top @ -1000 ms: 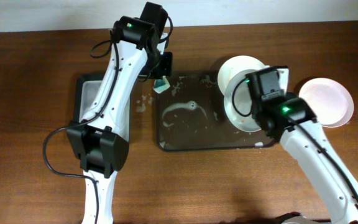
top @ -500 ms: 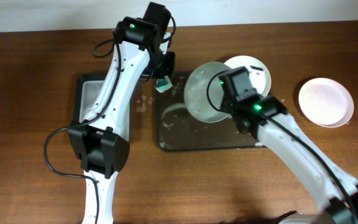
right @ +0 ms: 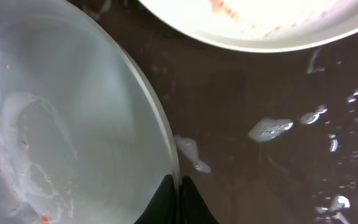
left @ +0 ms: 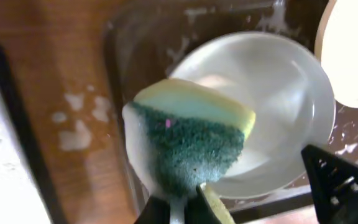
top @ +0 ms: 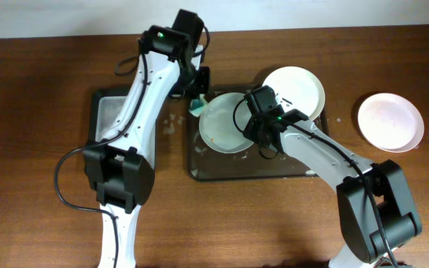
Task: Clean dirty plates on tray and stack at the side
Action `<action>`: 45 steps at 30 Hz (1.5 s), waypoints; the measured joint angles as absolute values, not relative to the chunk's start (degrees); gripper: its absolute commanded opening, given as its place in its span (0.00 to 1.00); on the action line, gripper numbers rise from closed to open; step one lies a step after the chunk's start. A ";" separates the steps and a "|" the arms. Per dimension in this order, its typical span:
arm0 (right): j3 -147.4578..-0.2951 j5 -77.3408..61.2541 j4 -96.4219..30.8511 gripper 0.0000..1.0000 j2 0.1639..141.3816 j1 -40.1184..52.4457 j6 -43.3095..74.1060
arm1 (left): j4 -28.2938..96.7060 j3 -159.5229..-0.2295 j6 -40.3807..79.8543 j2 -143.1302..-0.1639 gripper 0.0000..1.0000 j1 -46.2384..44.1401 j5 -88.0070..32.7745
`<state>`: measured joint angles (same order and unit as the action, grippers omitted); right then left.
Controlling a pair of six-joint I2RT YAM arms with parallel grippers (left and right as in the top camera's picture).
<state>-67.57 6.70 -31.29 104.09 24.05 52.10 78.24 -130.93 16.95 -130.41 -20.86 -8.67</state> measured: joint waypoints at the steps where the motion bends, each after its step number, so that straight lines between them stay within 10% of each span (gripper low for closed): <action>1: -67.57 6.28 -31.18 0.04 104.16 24.05 52.27 | 76.47 -128.86 17.52 -130.41 0.01 -20.88 -9.67; 17: -67.57 5.08 -30.37 0.04 104.31 24.05 52.51 | 50.59 -100.66 33.47 -129.25 0.01 -23.31 -11.77; 36: -67.33 5.93 -30.57 0.04 105.08 23.99 50.33 | 52.36 -97.45 24.38 -127.72 0.01 -26.44 -20.62; 45: -67.33 4.12 -30.11 0.04 105.08 24.01 50.33 | 44.95 -97.38 30.52 -127.68 0.01 -27.46 -1.87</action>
